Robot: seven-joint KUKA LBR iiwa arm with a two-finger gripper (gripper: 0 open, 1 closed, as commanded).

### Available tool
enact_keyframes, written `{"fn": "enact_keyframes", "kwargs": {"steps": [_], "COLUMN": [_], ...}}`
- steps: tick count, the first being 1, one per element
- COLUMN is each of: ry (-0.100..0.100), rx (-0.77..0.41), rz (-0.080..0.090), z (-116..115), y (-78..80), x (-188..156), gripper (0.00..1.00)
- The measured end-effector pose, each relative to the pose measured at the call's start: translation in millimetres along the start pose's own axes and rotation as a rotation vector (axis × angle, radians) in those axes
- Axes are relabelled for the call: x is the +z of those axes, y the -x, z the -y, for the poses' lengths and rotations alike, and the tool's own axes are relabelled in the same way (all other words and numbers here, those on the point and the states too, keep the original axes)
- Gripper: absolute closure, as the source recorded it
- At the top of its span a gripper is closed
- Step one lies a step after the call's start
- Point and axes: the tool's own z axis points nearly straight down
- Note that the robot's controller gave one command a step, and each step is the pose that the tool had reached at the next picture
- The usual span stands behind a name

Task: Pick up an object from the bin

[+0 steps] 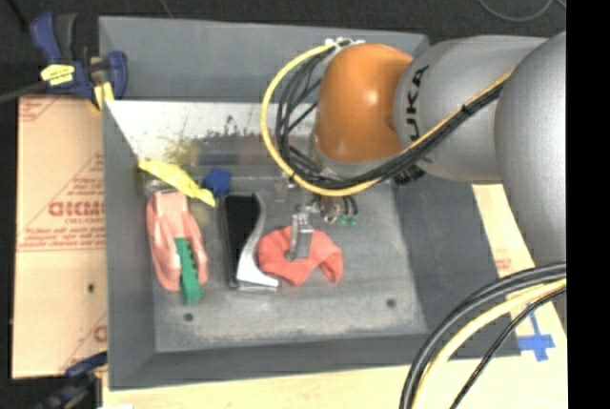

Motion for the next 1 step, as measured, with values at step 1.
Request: {"fn": "enact_keyframes", "kwargs": {"steps": [1], "ry": [0.000], "rx": [0.001], "rz": [0.006], "z": [0.2], "y": [0.9], "x": [-4.6], "gripper": [0.00]}}
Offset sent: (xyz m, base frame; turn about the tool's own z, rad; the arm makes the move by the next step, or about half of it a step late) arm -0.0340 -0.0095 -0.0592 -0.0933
